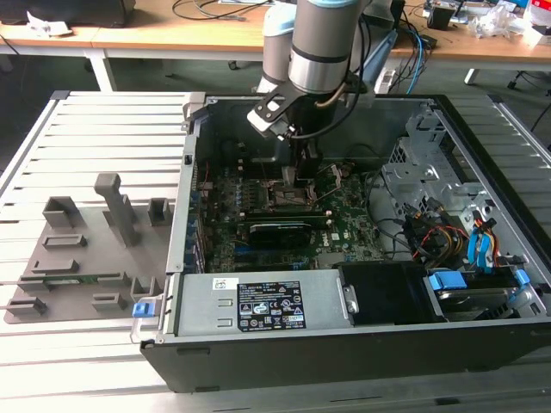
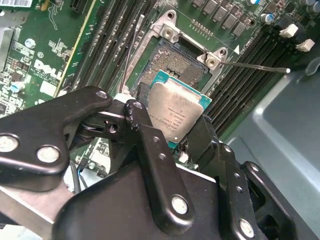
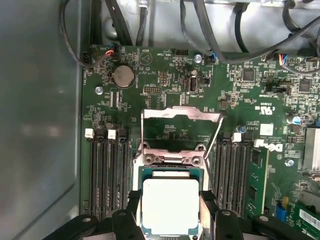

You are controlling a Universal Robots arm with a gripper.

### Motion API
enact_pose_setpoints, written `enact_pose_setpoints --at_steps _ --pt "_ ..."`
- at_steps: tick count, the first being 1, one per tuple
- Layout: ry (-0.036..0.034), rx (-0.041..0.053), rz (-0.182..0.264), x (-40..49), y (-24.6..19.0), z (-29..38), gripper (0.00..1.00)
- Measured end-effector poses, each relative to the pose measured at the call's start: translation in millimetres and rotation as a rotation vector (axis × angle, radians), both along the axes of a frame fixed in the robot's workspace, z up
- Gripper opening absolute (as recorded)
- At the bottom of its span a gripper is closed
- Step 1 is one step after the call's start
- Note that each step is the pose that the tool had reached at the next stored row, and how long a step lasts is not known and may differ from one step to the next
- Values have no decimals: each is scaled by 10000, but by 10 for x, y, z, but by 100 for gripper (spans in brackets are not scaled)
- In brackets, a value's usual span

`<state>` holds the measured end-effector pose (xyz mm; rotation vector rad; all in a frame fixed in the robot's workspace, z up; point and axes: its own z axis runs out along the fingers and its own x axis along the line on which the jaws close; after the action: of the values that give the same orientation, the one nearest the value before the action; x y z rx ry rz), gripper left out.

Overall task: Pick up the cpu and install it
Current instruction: 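Place the cpu into insertion slot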

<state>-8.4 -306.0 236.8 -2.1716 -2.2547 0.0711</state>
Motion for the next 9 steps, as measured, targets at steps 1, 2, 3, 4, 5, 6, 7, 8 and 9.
enact_pose_setpoints --at_steps 1,2,3,4,5,6,7,8,9 --pt "0 -1 0 -11 0 -7 55" --pt "0 -5 0 -31 0 -14 55" --pt "0 -8 -1 -49 0 -19 55" --pt "0 -11 0 -63 -1 -25 55" --pt "0 -16 0 -77 -1 -34 55" --pt "0 -19 0 -87 -5 -50 55" --pt "0 -22 -1 -92 -25 -73 55" --pt "-2 -19 -7 -92 -56 -107 55" --pt "-1 -21 -10 -92 -72 -148 55"
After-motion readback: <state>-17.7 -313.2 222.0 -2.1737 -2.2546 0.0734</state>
